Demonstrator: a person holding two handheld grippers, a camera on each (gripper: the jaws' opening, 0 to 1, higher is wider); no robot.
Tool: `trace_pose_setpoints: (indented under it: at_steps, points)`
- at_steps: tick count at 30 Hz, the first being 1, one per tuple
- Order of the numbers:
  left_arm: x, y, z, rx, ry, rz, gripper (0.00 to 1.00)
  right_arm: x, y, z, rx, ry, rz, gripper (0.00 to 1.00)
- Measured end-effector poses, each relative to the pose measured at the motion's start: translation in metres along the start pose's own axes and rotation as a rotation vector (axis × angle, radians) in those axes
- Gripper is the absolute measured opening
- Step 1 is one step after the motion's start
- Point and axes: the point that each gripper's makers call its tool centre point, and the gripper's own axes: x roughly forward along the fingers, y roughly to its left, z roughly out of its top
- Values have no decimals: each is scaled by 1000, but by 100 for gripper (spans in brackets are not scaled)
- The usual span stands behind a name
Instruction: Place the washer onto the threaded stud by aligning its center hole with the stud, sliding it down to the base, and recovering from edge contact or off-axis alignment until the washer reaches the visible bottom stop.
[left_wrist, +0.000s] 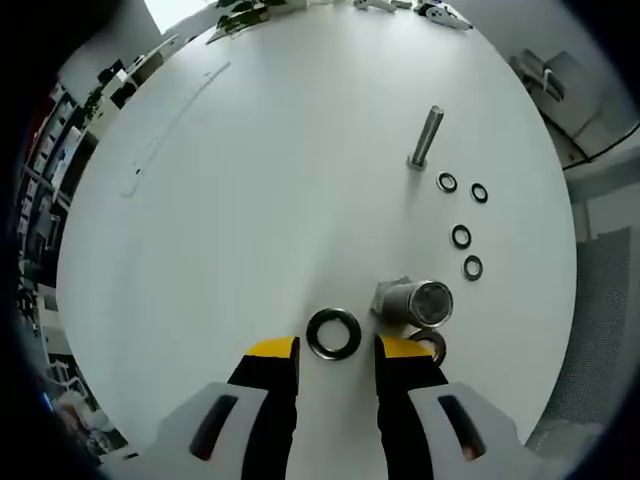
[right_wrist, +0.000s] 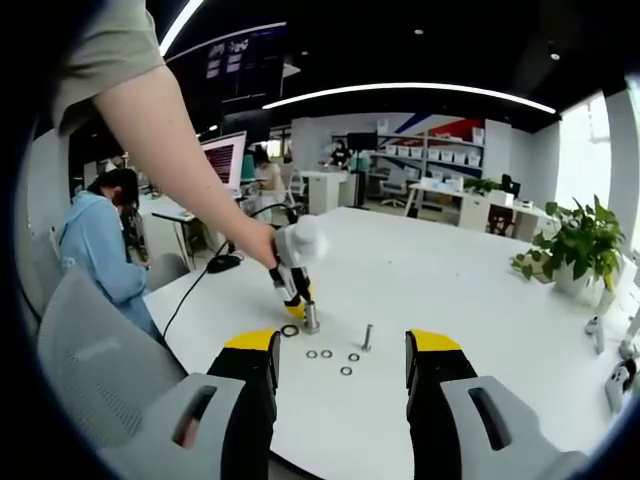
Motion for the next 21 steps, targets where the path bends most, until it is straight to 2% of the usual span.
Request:
trace_pose_setpoints:
  at_steps: [6,9,16,21]
  points:
    - [4,-6,-5,72,54,-40,27,0,-2,-1,4,3,-9,53]
    - [5,-3,-2,69,36,-29,27,-1,-3,-1,7,2,-10,53]
    - [6,-10,-1,97,50,-69,24,0,-2,-2,5,6,-9,52]
    - [4,-15,2,172,85,-82,25,0,-2,-3,8,9,-12,52]
